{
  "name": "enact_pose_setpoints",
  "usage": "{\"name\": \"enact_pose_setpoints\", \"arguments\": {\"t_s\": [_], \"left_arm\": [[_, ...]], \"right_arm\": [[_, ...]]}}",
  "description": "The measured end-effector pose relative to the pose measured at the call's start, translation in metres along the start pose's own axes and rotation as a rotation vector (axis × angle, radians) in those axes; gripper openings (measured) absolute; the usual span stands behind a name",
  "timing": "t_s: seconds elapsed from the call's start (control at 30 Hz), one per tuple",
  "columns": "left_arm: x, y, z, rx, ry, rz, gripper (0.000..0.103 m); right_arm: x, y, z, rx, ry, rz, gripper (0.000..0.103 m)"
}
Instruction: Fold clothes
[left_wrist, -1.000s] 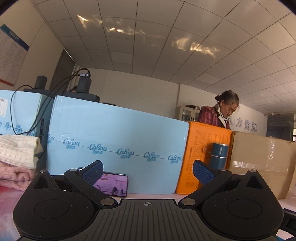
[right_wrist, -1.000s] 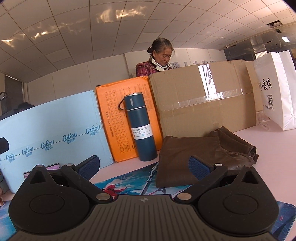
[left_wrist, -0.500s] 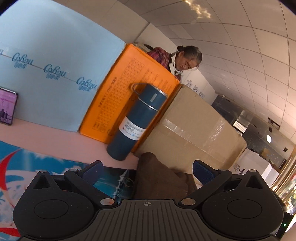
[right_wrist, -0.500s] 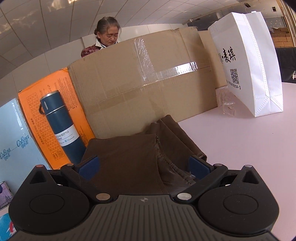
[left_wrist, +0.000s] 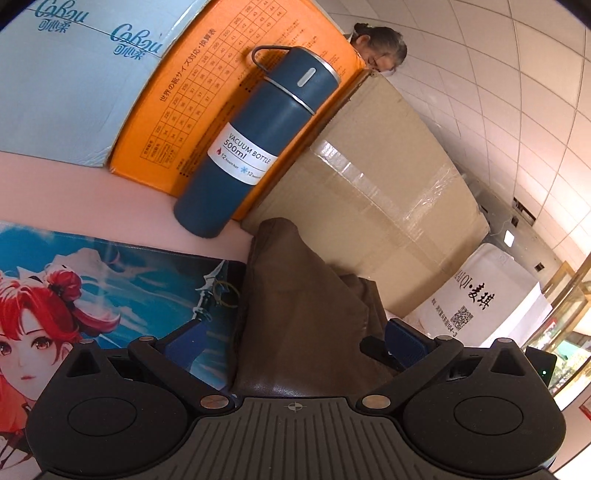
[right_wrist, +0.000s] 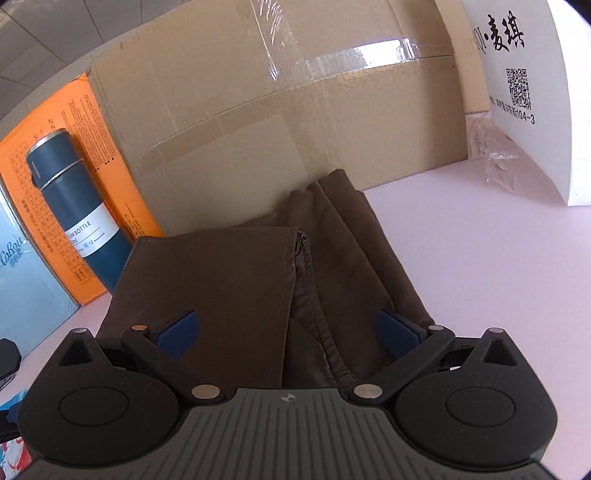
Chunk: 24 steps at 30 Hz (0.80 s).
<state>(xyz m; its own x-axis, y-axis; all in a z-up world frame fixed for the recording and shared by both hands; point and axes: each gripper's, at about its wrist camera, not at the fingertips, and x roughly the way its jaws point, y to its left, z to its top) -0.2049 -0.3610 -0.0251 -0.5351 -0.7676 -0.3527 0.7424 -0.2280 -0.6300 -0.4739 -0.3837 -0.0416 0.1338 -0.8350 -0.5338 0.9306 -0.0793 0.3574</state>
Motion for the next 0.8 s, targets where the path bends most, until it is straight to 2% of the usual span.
{"name": "enact_pose_setpoints", "arguments": {"t_s": [0.1,0.2,0.3,0.47,0.57,0.67,0.8], "left_arm": [[0.008,0.004,-0.001,-0.005,0.047,-0.048,0.103],[0.011,0.009,-0.002,-0.025,0.069,-0.054,0.103],[0.01,0.008,-0.003,-0.01,0.052,-0.034,0.103],[0.008,0.009,-0.005,0.041,0.003,0.051,0.103],[0.007,0.009,-0.004,0.074,-0.024,0.116,0.103],[0.006,0.014,-0.001,0.052,-0.036,0.134,0.103],[0.008,0.022,0.002,-0.005,-0.015,0.119,0.103]], "right_arm": [[-0.002,-0.007,-0.002,0.076,0.023,0.074,0.103],[-0.005,-0.013,-0.005,0.133,0.031,0.131,0.103],[-0.008,-0.02,-0.007,0.217,0.06,0.232,0.103],[-0.01,-0.024,-0.013,0.307,0.158,0.432,0.103],[-0.015,-0.014,-0.016,0.269,0.207,0.525,0.103],[-0.015,-0.006,-0.018,0.242,0.22,0.564,0.103],[-0.002,-0.008,-0.009,0.309,0.191,0.511,0.103]]}}
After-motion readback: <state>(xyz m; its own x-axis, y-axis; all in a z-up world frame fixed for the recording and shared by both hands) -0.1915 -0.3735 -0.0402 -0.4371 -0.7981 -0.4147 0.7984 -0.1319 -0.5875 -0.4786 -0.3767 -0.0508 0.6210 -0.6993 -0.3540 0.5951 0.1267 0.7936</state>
